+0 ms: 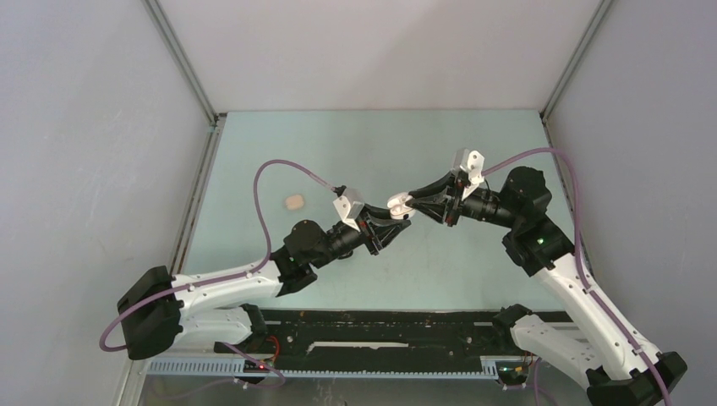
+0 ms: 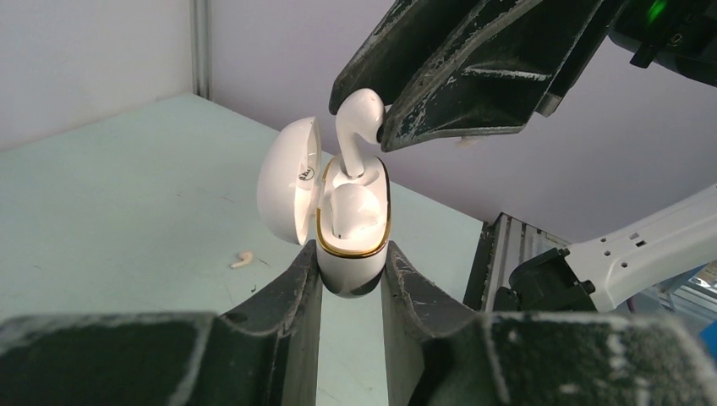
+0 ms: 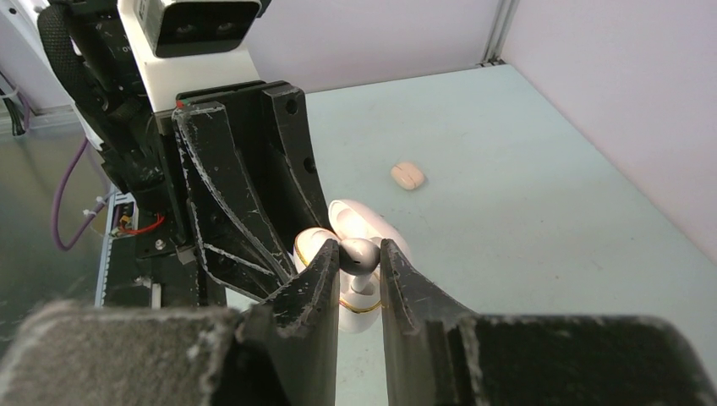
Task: Insert the wireless bluetooth earbuds into the charging case
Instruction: Insert the right earbud into the right side groove of the charging case.
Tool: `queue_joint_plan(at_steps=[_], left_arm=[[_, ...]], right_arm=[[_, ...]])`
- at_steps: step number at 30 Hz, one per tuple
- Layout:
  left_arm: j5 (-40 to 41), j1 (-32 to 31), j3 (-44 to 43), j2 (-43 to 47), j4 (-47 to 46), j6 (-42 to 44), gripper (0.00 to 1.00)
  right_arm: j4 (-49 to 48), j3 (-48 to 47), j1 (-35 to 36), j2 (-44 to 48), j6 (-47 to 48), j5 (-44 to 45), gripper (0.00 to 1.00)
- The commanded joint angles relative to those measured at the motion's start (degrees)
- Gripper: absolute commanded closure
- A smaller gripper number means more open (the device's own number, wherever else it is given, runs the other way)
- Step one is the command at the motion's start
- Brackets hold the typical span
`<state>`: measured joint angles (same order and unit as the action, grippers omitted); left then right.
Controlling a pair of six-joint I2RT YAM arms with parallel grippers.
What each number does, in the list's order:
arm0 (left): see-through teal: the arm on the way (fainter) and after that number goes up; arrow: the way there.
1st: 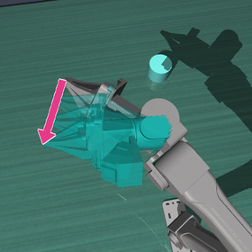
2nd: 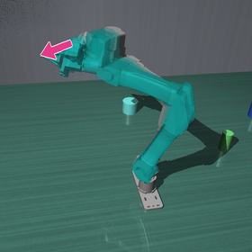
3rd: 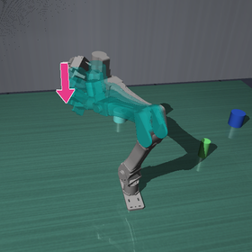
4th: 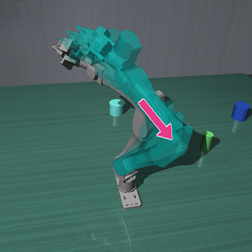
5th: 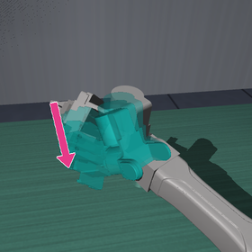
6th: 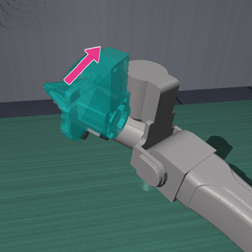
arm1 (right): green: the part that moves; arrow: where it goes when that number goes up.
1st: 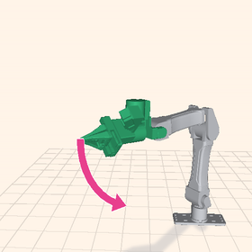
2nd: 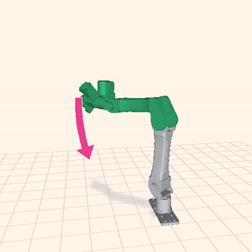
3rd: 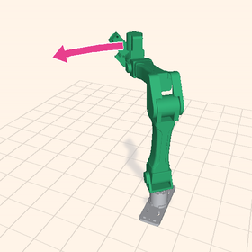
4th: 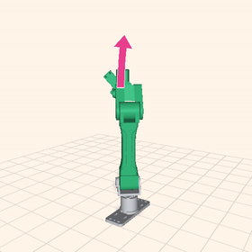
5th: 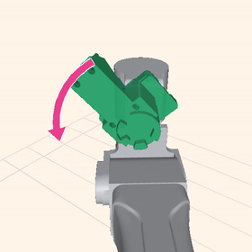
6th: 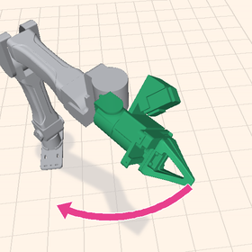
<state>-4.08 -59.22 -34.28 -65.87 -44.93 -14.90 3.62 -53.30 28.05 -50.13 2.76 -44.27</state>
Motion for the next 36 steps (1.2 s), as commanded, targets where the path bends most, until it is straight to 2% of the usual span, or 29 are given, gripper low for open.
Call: queue_joint_plan(at_steps=[1,20,27,33,36], left_arm=[[1.1,0.3,-0.9,1.9,-3.2,1.6,1.0],[1.5,0.9,0.0,1.3,-5.4,0.4,1.0],[2.0,1.3,0.5,1.3,-6.2,0.1,1.0],[2.1,1.4,0.7,1.0,-6.3,-0.1,1.0],[2.1,1.6,0.8,1.0,-6.6,-0.2,1.0]], right_arm=[[-1.5,0.4,0.4,-0.2,1.4,1.4,1.0],[-2.1,1.7,1.2,-0.2,1.4,1.6,1.0],[-2.2,1.8,1.3,-0.1,1.1,2.0,0.93],[-2.3,1.8,1.4,-0.1,0.5,1.6,0.91],[-2.2,1.8,1.6,-0.1,0.5,1.4,0.83]])
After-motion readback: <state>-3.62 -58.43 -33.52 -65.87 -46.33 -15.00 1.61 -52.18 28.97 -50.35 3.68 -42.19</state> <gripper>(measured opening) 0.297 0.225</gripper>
